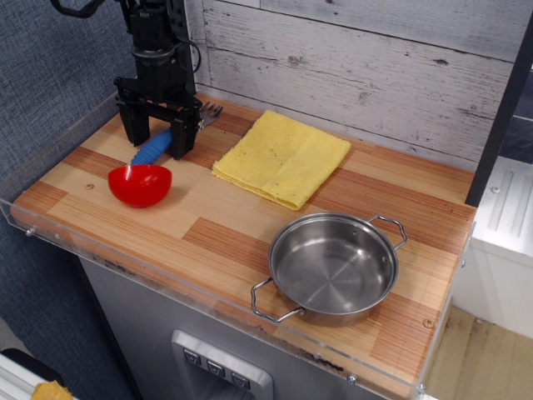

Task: Move blue fork on top of yellow cloth

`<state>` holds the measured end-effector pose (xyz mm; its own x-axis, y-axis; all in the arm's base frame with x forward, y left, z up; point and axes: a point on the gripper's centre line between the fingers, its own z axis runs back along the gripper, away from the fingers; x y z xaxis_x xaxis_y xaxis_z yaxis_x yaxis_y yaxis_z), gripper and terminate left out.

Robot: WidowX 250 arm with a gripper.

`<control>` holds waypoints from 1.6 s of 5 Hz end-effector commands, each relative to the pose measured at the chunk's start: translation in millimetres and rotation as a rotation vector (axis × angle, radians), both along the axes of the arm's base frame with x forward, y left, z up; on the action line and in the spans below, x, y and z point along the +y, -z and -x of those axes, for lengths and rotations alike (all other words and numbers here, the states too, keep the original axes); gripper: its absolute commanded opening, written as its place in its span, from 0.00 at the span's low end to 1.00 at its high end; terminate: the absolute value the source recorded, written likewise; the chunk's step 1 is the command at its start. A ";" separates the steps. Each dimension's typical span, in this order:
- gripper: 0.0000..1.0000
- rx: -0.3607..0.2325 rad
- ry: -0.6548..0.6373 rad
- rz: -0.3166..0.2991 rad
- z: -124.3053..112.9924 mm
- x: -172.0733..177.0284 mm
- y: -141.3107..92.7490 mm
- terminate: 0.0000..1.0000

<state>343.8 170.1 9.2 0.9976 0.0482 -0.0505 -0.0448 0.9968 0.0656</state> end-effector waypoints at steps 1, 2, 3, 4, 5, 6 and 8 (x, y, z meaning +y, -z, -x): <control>0.00 -0.010 -0.023 -0.035 -4.5 1.8 -8.4 0.00; 0.00 -0.046 -0.054 -0.099 -0.2 7.1 -19.5 0.00; 0.00 -0.216 -0.094 -0.126 8.8 13.3 -45.2 0.00; 0.00 -0.246 -0.118 -0.210 13.1 8.8 -70.8 0.00; 0.00 -0.281 -0.105 -0.210 5.2 -13.8 -91.7 0.00; 0.00 -0.286 -0.068 -0.111 -12.9 -50.8 -100.4 0.00; 0.00 -0.202 -0.053 0.028 -32.6 -99.4 -91.3 0.00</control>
<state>369.1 71.4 79.2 0.9879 0.1249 0.0914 -0.1265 0.9919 0.0112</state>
